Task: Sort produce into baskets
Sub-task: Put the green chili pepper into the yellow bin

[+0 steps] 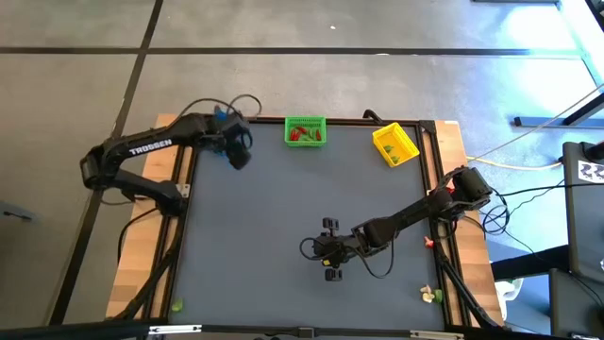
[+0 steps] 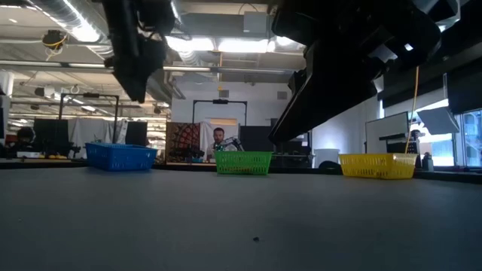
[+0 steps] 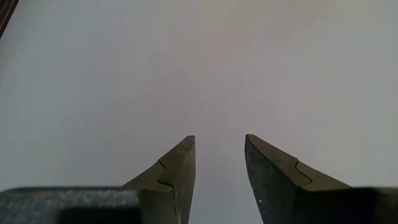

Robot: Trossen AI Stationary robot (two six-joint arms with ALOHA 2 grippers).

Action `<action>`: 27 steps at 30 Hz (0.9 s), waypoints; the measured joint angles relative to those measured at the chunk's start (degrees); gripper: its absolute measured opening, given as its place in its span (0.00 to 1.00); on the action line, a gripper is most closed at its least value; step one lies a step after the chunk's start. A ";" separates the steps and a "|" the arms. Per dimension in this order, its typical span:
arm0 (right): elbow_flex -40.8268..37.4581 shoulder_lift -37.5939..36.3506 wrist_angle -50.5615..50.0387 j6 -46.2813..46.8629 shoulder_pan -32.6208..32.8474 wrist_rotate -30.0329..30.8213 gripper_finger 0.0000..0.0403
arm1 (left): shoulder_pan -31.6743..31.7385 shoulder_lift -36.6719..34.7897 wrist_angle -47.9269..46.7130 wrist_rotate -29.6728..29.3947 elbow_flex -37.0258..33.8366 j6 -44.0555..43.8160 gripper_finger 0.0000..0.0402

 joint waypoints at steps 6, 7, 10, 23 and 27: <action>-0.04 0.00 0.38 0.00 0.00 -0.11 0.34 | -9.81 0.00 -0.17 2.09 0.00 -1.06 0.43; -0.29 0.00 0.90 0.02 0.00 -0.13 0.34 | -11.47 0.00 -0.32 2.47 0.00 -1.74 0.43; -1.06 0.00 0.99 0.65 0.00 -0.19 0.34 | -16.76 0.00 -0.87 3.72 0.00 -4.84 0.43; -1.36 0.00 2.08 1.18 -0.02 -1.29 0.34 | -39.94 0.00 -0.75 5.43 0.00 -19.77 0.42; -1.36 0.00 2.08 1.18 -0.01 -1.64 0.34 | -45.99 0.00 -0.78 5.41 0.00 -25.10 0.42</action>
